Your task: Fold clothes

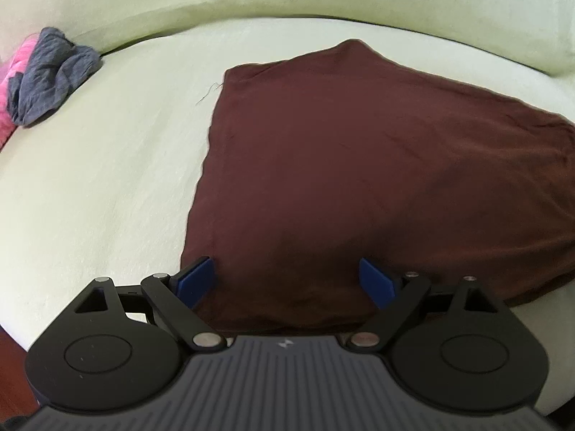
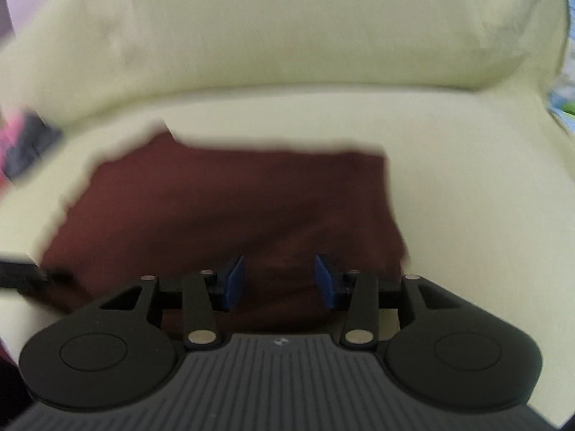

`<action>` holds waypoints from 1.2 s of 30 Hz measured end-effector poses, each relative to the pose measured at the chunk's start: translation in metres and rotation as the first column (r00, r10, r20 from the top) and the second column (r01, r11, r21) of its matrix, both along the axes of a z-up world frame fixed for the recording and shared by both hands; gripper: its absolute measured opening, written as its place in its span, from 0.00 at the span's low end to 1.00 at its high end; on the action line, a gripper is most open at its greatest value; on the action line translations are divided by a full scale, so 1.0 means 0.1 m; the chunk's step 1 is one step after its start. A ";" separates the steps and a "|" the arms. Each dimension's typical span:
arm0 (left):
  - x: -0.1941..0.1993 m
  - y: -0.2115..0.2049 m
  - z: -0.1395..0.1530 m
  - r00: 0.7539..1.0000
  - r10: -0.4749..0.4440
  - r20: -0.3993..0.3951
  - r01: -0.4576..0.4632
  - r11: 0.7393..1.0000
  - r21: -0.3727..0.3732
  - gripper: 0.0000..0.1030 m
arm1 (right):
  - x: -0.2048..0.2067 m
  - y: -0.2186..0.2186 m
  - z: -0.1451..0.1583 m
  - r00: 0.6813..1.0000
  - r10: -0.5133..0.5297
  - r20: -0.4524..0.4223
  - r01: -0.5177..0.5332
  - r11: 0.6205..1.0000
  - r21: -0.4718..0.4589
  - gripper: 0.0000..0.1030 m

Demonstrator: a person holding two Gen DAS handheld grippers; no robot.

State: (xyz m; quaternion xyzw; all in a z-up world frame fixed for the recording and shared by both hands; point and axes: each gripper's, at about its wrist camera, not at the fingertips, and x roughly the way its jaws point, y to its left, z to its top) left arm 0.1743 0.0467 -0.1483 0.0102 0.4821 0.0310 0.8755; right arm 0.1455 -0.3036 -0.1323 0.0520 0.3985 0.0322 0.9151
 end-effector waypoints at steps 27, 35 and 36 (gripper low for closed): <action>-0.12 0.36 0.13 0.998 0.055 0.020 -0.056 0.997 0.052 0.86 | -0.35 -0.23 0.17 0.973 -0.230 -0.002 0.222 0.937 0.270 0.49; 0.02 0.18 0.24 1.000 0.022 0.020 -0.022 0.999 0.030 0.86 | -0.47 -0.81 -0.24 0.868 -0.475 -0.145 0.447 0.619 0.645 0.57; 0.04 0.15 0.24 1.000 0.018 0.018 -0.018 0.999 0.028 0.86 | -0.47 -0.83 -0.31 0.854 -0.494 -0.164 0.464 0.581 0.669 0.57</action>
